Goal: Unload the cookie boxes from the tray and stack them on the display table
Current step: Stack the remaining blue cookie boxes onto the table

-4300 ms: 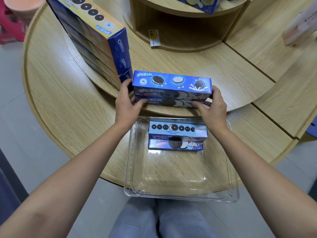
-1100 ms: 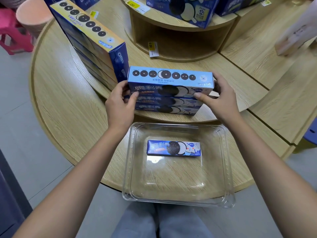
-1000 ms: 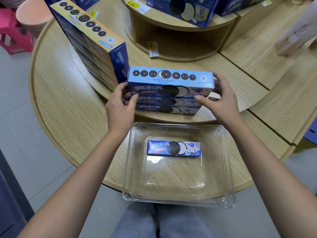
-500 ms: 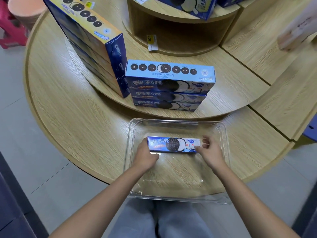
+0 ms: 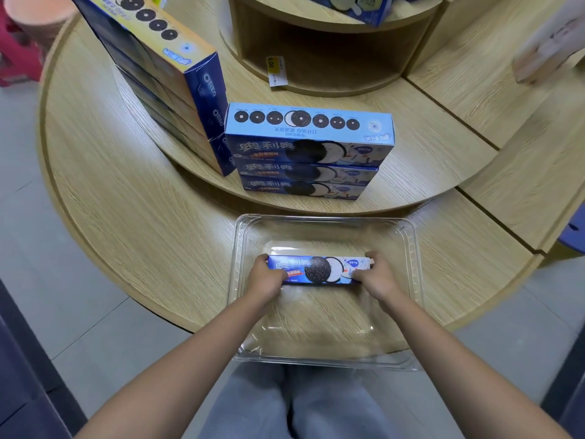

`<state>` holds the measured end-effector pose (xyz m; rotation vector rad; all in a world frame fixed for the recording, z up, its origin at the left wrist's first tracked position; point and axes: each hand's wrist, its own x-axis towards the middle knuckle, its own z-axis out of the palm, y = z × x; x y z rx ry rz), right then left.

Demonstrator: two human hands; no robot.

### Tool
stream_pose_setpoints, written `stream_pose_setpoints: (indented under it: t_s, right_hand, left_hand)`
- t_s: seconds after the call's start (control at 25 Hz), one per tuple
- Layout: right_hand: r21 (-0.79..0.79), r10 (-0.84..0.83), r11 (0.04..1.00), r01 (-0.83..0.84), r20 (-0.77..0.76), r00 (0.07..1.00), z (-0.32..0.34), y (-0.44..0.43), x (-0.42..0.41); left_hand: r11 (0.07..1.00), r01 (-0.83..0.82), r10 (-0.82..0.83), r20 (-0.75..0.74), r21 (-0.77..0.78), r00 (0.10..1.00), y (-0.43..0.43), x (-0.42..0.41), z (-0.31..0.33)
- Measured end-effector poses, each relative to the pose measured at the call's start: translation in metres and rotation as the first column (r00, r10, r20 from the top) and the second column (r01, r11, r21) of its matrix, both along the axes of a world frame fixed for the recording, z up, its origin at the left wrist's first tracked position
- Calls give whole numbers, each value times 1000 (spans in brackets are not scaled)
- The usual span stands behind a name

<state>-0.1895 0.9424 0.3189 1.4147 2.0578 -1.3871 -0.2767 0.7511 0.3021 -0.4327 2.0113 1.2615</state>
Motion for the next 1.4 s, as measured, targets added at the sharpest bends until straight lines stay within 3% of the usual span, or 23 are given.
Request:
stream_pose_setpoints:
  t_s: [0.2,0.36,0.72,1.08,1.4]
  right_hand:
    - [196,5,980,42,-237,972,37,-8,21]
    - [213,-1,972,99,-416,909,72,-15,34]
    - [342,117,916,208,-725,678,155,-7,21]
    - [417,259,874,251,-835,486,213,12,-40]
    - [479,319,849,223,-802,505,204,22,-84]
  left_hand:
    - [994,-75,87,-180,75,980,-15,12,36]
    - [984,-104,149,-335,148,930,-25,20,76]
    - [955,-51,222,-596,291,772,-31,1,166]
    - [959,46,208,-806,279,555,-21,-58,226]
    - [983,58,117,-847,172,519,-8,-109,225]
